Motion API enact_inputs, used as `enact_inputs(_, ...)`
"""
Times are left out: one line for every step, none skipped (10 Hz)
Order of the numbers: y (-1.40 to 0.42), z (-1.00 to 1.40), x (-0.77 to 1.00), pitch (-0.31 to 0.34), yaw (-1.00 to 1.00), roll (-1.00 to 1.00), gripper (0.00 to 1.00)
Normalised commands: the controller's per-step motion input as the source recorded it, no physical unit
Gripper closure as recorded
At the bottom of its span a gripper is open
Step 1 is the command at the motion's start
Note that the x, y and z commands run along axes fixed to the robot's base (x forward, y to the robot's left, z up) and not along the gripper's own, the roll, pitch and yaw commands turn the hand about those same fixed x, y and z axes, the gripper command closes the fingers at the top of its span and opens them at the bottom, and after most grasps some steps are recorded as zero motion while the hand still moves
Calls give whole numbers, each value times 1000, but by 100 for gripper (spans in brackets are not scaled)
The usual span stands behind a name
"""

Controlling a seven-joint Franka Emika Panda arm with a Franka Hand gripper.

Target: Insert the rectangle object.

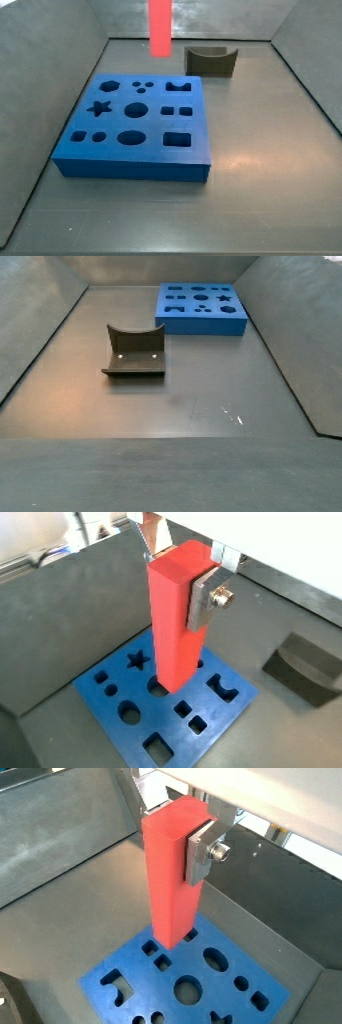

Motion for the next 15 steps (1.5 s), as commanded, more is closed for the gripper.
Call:
enact_inputs(0,-271,57,-4,-1000,23,100)
enact_inputs(0,-303,66,-3,-991,33,100)
enact_inputs(0,-337,46,-4,-1000,49,100)
enact_inputs(-17,-389,74,-7,-974,71,100)
enact_inputs(-29,-374,29,-4,-1000,66,100)
enact_inputs(-29,-366,0,-4,-1000,57,100)
enact_inputs(-29,-354,0,0,-1000,54,100)
enact_inputs(-54,-303,0,0,-1000,36,100)
enact_inputs(-71,-269,0,0,-1000,23,100)
enact_inputs(-149,-111,63,0,-954,0,100)
enact_inputs(-214,0,157,0,-857,-31,100)
enact_inputs(-231,0,103,0,-889,-66,100)
enact_inputs(-220,0,26,0,-966,-14,100)
enact_inputs(-200,-114,9,0,-1000,0,100)
enact_inputs(-200,-114,9,0,-1000,0,100)
